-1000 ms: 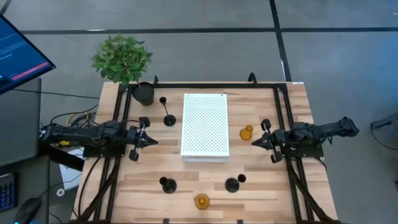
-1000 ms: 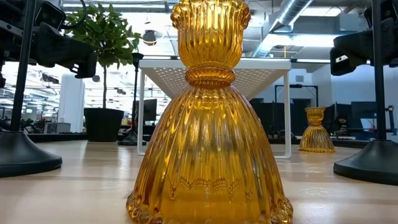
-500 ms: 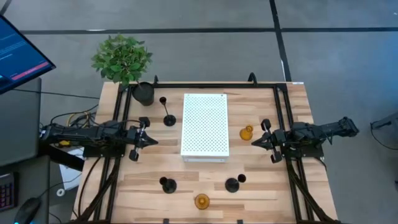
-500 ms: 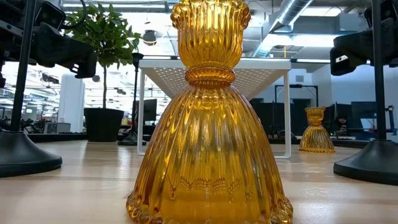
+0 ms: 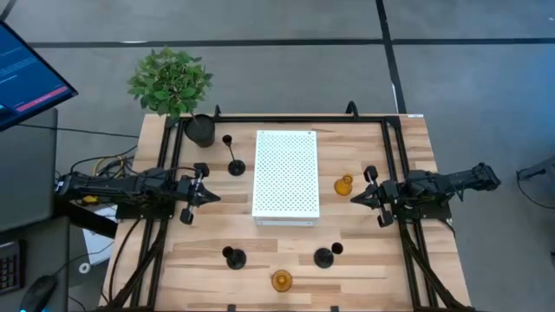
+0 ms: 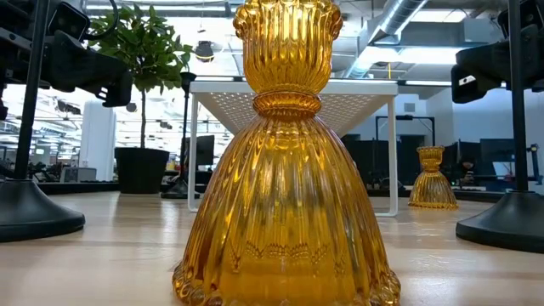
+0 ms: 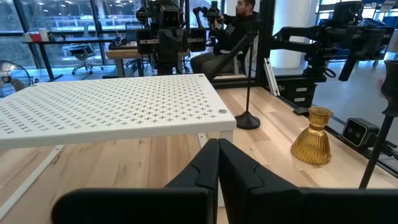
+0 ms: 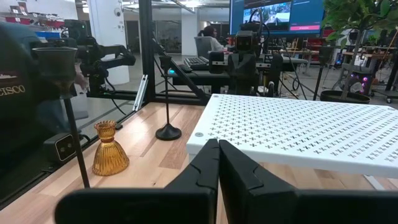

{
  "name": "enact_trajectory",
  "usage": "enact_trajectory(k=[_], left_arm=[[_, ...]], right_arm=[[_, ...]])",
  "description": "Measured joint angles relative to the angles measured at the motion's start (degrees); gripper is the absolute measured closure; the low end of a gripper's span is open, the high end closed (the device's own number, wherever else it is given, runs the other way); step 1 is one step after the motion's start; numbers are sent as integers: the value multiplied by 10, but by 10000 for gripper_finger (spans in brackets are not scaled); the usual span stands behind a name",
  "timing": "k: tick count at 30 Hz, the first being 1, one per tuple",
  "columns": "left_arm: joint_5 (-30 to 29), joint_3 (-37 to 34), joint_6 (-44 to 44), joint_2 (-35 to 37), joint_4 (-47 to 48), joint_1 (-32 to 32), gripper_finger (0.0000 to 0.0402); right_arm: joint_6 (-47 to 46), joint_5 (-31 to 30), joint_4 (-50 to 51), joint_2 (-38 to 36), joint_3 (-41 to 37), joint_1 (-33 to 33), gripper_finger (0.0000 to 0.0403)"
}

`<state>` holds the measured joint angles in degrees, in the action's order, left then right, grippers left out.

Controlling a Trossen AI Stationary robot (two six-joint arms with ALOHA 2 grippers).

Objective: Pick & Place candle stick holders

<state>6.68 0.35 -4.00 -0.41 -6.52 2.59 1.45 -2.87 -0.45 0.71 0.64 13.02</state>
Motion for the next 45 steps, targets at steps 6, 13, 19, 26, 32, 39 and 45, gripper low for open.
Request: enact_trajectory(k=[6,13,19,26,32,39,45], left_arm=[[0,0,0,0,0,0,394],[0,0,0,0,0,0,394],[0,0,0,0,0,0,394],[0,0,0,0,0,0,394],[0,0,0,0,0,0,394],[0,0,0,0,0,0,394],[0,0,0,0,0,0,394]], right_arm=[[0,0,0,0,0,0,403],[0,0,0,0,0,0,403],[5,-1,0,0,0,-1,403],[5,-1,0,0,0,-1,403],[-10,-1,-1,0,0,-1,403],[-15,-1,-3,0,0,-4,403],[-15,-1,-3,0,0,-4,403]])
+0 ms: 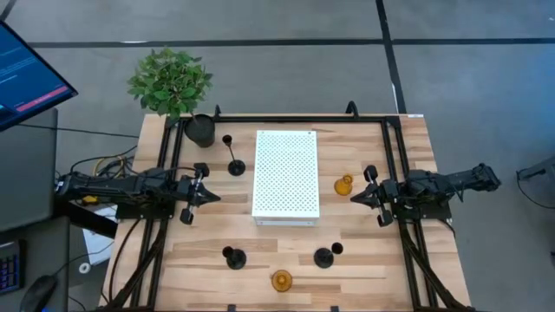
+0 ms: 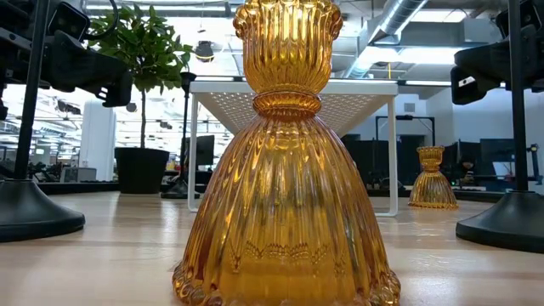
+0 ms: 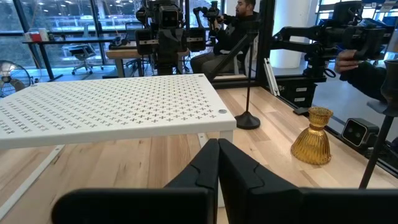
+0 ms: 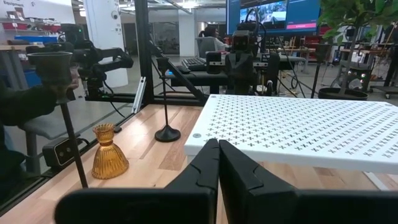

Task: Pick & Place candle stick holders
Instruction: Put the bottom right black candle holder on the shelf

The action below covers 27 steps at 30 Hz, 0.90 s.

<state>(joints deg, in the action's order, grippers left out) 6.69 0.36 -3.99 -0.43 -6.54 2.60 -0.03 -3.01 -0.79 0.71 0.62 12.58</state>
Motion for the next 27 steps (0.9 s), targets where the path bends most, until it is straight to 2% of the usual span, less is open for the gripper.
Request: enact_trajectory(k=[24,27], left_arm=[[0,0,0,0,-3,0,394],[0,0,0,0,-4,0,394]], right_arm=[[0,0,-1,0,0,1,403],[0,16,0,0,0,3,403]])
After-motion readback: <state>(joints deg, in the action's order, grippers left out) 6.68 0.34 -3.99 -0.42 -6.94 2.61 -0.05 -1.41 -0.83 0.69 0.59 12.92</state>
